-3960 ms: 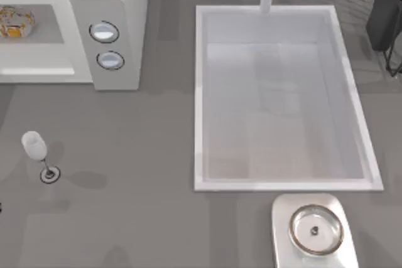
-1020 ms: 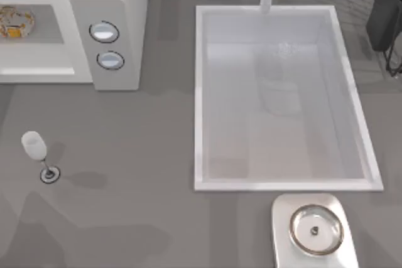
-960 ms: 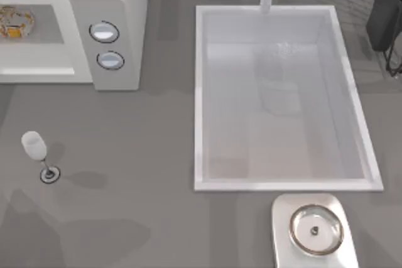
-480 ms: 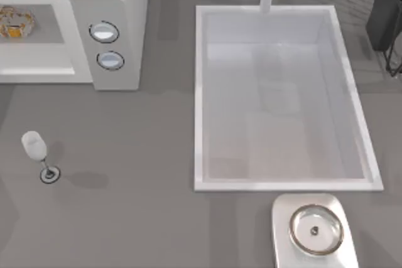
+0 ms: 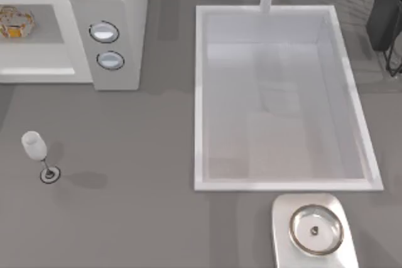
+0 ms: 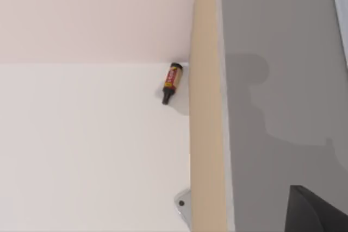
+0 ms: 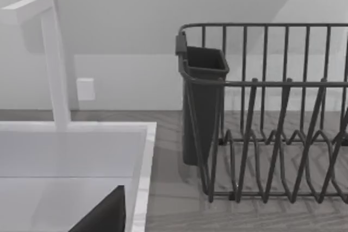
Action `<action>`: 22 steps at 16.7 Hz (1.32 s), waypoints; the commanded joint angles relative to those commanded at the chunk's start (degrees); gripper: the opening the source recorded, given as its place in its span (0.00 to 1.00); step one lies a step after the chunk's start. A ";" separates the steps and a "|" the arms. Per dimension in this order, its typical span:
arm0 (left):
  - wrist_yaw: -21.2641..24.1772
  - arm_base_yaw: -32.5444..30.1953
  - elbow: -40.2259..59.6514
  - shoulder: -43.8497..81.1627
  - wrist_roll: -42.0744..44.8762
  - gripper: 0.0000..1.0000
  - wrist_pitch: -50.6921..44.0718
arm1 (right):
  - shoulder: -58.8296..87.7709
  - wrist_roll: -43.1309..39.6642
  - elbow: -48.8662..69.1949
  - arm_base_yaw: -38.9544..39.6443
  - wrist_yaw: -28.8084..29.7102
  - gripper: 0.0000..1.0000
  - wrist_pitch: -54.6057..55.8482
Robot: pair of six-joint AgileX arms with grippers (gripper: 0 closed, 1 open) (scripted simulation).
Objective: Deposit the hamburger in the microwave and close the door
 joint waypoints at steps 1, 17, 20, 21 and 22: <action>-0.15 -0.23 -0.15 -0.15 -0.02 0.00 0.11 | 0.00 0.00 0.00 0.00 0.00 1.00 0.00; 0.15 -0.05 -15.14 6.62 0.26 0.00 21.69 | 0.00 0.00 0.00 0.00 0.00 1.00 0.00; -0.58 -1.13 -17.42 4.37 -1.29 0.00 23.08 | 0.00 0.00 0.00 0.00 0.00 1.00 0.00; -1.03 -2.07 -19.39 2.59 -2.33 0.00 24.10 | 0.00 0.00 0.00 0.00 0.00 1.00 0.00; -1.53 -3.21 -21.95 0.53 -3.52 0.00 25.27 | 0.00 0.00 0.00 0.00 0.00 1.00 0.00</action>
